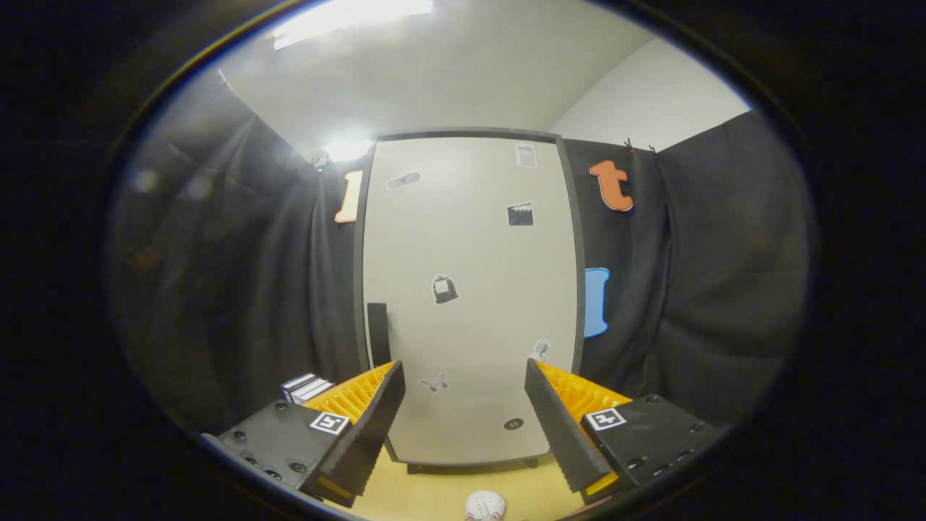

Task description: Open the shoe cabinet door, grab the shoes and put them into the shoe cabinet, then close the shoe cabinet door.

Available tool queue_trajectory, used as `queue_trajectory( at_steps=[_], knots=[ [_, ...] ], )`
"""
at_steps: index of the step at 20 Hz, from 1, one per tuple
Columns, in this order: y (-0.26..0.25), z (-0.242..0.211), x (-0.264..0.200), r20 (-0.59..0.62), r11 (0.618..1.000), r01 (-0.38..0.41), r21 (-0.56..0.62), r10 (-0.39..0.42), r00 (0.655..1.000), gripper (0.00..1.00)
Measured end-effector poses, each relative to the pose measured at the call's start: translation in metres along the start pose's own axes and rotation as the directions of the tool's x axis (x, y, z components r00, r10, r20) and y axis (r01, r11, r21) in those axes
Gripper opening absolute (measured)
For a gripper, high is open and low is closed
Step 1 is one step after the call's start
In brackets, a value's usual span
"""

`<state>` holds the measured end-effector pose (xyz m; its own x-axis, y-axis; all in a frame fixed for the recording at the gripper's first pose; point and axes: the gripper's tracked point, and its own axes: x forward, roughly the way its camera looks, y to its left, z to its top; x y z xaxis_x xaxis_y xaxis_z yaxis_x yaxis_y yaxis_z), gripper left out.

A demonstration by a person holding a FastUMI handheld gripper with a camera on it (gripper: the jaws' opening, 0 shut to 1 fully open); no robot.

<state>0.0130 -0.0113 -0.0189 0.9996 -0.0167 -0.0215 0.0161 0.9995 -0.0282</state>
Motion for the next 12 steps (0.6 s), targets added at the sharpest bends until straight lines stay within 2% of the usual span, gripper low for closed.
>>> queue_trajectory(
  at_steps=[3, 7, 12],
  knots=[
    [0.0, -0.046, 0.001, -0.07, 1.0, -0.014, -0.012, 0.013, 0.997, 1.0],
    [-0.004, -0.143, -0.003, -0.209, 0.999, -0.031, 0.033, 0.037, 0.977, 1.0],
    [-0.011, -0.282, -0.016, -0.417, 0.996, -0.021, 0.091, 0.057, 0.907, 1.0]
  ],
)
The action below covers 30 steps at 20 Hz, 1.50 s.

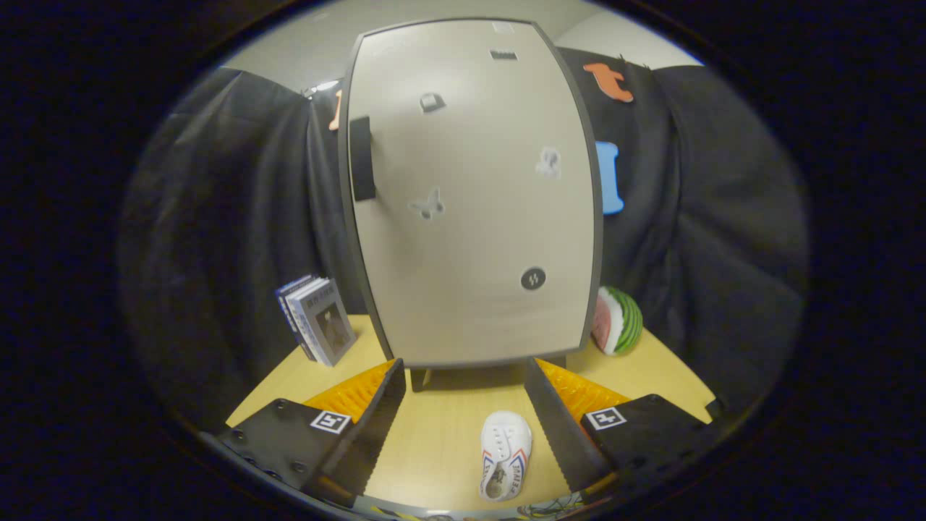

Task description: Open the shoe cabinet door, grab the shoes and put them into the shoe cabinet, then close the shoe cabinet door.

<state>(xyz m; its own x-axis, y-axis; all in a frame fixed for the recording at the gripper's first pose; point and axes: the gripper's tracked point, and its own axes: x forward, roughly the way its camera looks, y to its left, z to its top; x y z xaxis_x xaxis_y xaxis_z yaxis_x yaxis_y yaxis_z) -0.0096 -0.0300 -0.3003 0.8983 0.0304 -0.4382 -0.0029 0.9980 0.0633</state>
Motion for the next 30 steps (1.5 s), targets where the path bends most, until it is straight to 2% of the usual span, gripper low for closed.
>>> queue_trajectory(
  at_steps=[7, 14, 15, 17, 19, 21, 25, 30],
  knots=[
    [0.001, -0.105, 0.037, -0.121, 0.999, -0.039, 0.027, 0.042, 0.992, 1.0],
    [-0.013, -0.173, 0.047, -0.227, 0.998, 0.016, 0.067, -0.001, 0.974, 1.0],
    [-0.013, -0.179, 0.048, -0.239, 0.997, 0.02, 0.069, -0.003, 0.971, 0.97],
    [-0.016, -0.19, 0.05, -0.26, 0.997, 0.032, 0.067, -0.014, 0.966, 0.86],
    [-0.016, -0.191, 0.05, -0.259, 0.996, 0.036, 0.077, -0.015, 0.966, 0.84],
    [-0.012, -0.179, 0.048, -0.242, 0.995, 0.033, 0.097, -0.009, 0.97, 0.83],
    [-0.003, -0.118, 0.038, -0.181, 0.996, 0.025, 0.081, -0.01, 0.983, 0.84],
    [0.036, 0.026, 0.015, 0.013, 0.999, -0.036, 0.031, 0.036, 0.999, 0.85]
  ],
)
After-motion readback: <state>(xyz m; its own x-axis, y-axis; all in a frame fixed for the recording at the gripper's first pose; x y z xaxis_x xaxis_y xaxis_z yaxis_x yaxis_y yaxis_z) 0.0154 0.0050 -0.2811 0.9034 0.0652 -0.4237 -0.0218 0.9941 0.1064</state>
